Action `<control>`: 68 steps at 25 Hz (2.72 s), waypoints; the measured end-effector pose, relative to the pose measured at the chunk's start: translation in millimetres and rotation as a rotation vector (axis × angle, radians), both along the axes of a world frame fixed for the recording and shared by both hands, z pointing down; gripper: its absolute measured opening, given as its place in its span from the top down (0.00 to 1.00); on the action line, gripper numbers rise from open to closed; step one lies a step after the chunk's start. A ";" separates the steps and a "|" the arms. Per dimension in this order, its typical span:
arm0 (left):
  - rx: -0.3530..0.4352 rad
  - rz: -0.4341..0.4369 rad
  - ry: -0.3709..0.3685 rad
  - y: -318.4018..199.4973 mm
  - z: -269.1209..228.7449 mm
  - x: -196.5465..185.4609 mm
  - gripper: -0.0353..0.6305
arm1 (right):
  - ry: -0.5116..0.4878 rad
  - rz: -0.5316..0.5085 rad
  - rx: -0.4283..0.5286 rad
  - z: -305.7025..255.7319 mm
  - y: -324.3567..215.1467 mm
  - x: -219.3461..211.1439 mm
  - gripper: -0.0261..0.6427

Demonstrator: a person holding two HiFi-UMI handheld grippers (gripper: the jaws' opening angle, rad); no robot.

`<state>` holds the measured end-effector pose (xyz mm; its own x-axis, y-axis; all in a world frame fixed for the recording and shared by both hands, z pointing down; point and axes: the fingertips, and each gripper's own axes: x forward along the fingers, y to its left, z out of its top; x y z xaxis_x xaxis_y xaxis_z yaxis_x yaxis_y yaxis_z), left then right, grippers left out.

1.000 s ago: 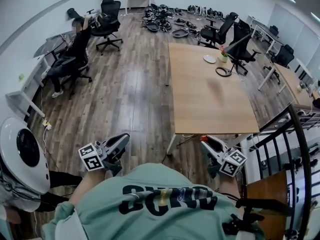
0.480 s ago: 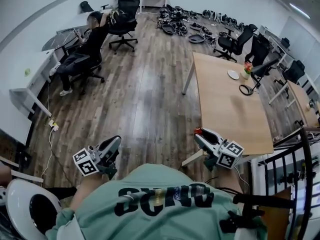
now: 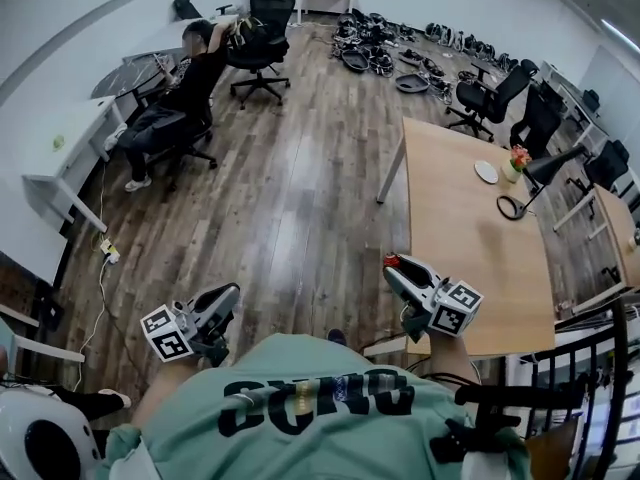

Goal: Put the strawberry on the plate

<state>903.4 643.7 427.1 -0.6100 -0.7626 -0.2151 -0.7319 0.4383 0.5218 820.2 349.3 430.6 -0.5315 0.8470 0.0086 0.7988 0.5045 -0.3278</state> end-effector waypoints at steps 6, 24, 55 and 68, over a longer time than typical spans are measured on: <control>-0.005 -0.131 -0.012 -38.8 -20.2 -80.6 0.96 | -0.031 -0.120 -0.018 -5.7 -28.0 -109.9 0.74; 0.059 -0.029 0.065 -133.3 -11.1 -285.7 0.96 | 0.005 -0.019 -0.024 26.4 -136.4 -265.6 0.74; 0.103 0.136 0.017 24.7 -2.0 -640.9 0.96 | -0.030 0.029 0.098 -5.2 41.7 -599.0 0.74; 0.069 0.000 -0.029 -105.1 -38.4 -795.3 0.96 | -0.112 -0.080 0.043 -28.7 -86.3 -795.7 0.74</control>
<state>108.2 538.6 388.7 -0.6028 -0.7455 -0.2842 -0.7470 0.4021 0.5295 24.5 263.0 401.9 -0.4616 0.8870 -0.0098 0.8674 0.4491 -0.2143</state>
